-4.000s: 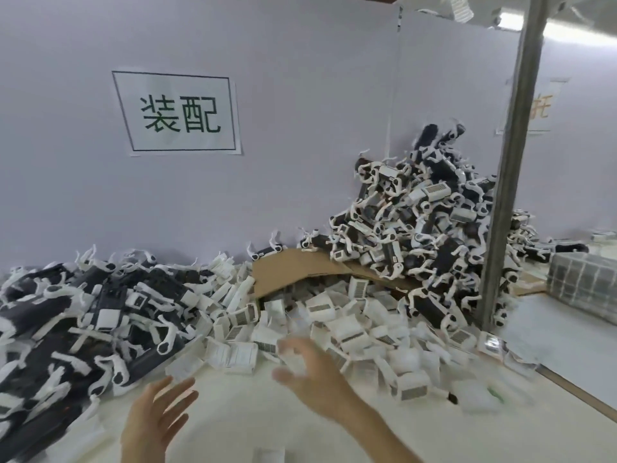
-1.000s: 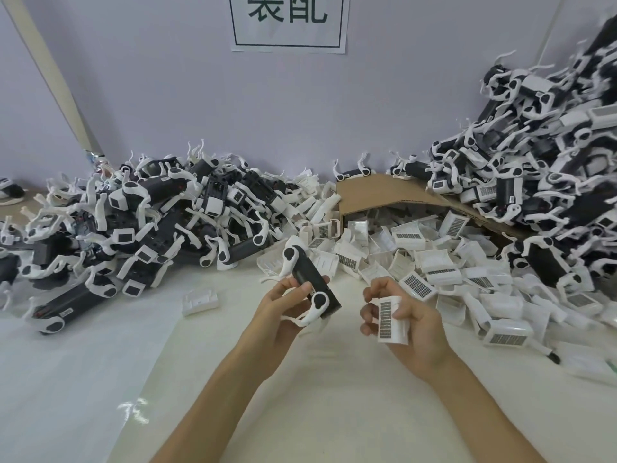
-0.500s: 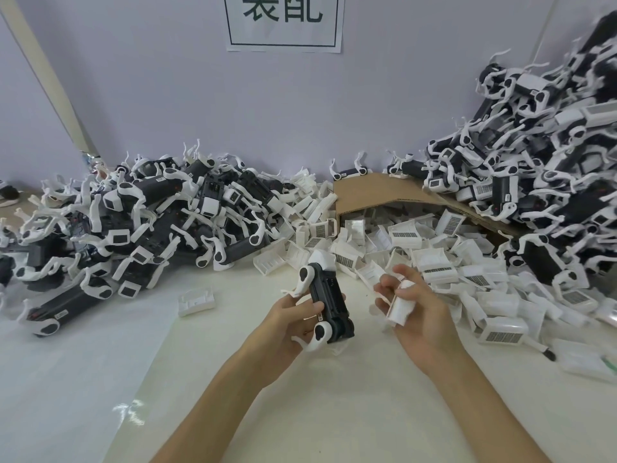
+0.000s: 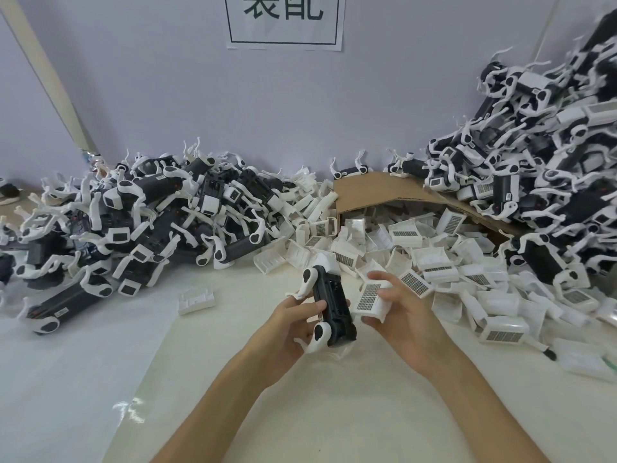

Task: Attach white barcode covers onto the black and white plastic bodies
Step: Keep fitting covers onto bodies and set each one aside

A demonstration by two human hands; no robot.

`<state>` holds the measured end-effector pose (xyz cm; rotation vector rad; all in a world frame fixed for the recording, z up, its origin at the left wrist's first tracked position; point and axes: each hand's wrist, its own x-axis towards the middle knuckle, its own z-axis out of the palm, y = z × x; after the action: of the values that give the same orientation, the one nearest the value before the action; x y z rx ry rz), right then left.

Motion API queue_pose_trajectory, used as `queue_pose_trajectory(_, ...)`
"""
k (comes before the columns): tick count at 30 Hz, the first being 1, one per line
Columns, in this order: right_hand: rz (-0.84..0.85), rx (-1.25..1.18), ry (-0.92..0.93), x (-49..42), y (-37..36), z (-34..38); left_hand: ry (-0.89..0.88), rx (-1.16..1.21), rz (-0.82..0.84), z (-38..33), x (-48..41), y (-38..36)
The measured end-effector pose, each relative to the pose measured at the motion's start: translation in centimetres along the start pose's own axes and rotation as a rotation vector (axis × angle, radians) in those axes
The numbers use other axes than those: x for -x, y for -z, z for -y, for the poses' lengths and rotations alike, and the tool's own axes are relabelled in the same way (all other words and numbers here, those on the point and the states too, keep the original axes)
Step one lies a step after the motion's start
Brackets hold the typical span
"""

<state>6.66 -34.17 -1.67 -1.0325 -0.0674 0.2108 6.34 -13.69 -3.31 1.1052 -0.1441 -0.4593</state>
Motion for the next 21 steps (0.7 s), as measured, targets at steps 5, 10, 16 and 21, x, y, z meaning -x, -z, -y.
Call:
queue_pose_trajectory(5, 0.049, 0.028, 0.097, 0.2, 0.3, 0.6, -0.01, -0.025, -0.019, 0.1, -0.1, -0.3)
queue_pose_trajectory(10, 0.088, -0.063, 0.068, 0.4, 0.1, 0.5, -0.025, -0.037, -0.008, 0.5, -0.2, -0.6)
queue_pose_trajectory(16, 0.096, 0.024, 0.072, 0.1, 0.3, 0.0, -0.055, -0.078, -0.036, 0.8, 0.0, -0.8)
queue_pose_trajectory(21, 0.041, 0.087, 0.152, -0.3, 0.6, -0.7, -0.082, -0.12, 0.026, 1.0, 0.0, -1.3)
